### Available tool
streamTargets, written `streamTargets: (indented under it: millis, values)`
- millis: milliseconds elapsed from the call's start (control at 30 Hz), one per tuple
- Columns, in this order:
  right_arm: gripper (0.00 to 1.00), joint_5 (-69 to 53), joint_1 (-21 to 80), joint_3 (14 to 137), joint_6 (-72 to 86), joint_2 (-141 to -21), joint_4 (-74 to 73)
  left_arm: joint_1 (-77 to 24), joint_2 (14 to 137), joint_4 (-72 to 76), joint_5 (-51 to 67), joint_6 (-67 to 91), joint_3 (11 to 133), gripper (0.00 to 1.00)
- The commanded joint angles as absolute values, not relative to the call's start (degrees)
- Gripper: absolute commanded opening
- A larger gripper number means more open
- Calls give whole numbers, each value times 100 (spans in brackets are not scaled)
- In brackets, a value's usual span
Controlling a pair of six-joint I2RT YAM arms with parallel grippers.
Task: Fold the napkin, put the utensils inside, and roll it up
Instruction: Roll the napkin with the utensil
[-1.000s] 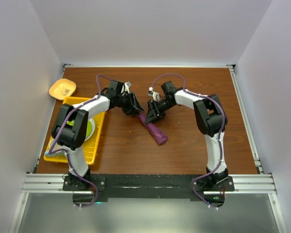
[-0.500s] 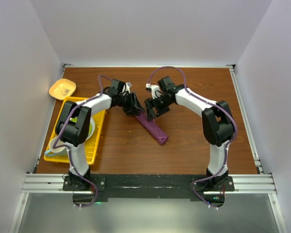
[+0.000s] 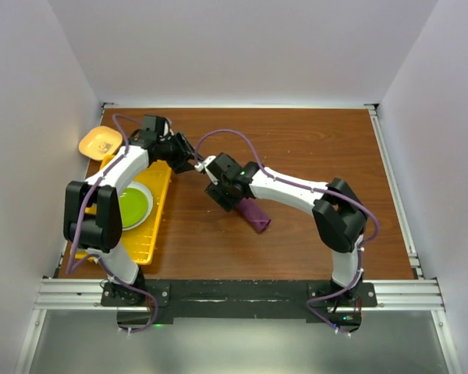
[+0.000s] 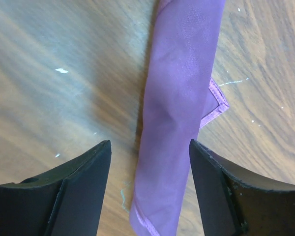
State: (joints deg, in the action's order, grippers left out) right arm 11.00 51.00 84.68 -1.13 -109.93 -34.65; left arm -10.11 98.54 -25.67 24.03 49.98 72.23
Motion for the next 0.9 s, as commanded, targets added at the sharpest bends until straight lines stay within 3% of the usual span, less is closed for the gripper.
streamTargets:
  millis: [0, 300, 400, 433, 467, 567, 667, 867]
  values:
    - [67, 2021, 5133, 8666, -167, -11337, -3375, -932, 9606, -2654, 2390, 5027, 6970, 53]
    - [62, 1969, 5150, 8473, -185, -11689, -3147, -923, 9659, -2628, 2426, 5010, 6961, 55]
    - [48, 1960, 5115, 8411, -150, -11795, -3111, -923, 9685, -2602, 2470, 4983, 6926, 60]
    - [37, 1951, 5072, 8420, -123, -11873, -3111, -923, 9686, -2575, 2496, 4975, 6900, 62]
    - [31, 1838, 5028, 8429, -106, -11891, -3120, -923, 9686, -2532, 2522, 4983, 6847, 63]
    - [26, 1644, 4913, 8394, -114, -11892, -3120, -923, 9764, -2487, 2680, 5045, 6724, 66]
    - [16, 1092, 4720, 8350, -141, -11751, -3085, -940, 9800, -2426, 2768, 5159, 6583, 67]
    - [12, -2377, 3781, 8270, -140, -11724, -2848, -1230, 9835, -2364, 2786, 5493, 6574, 67]
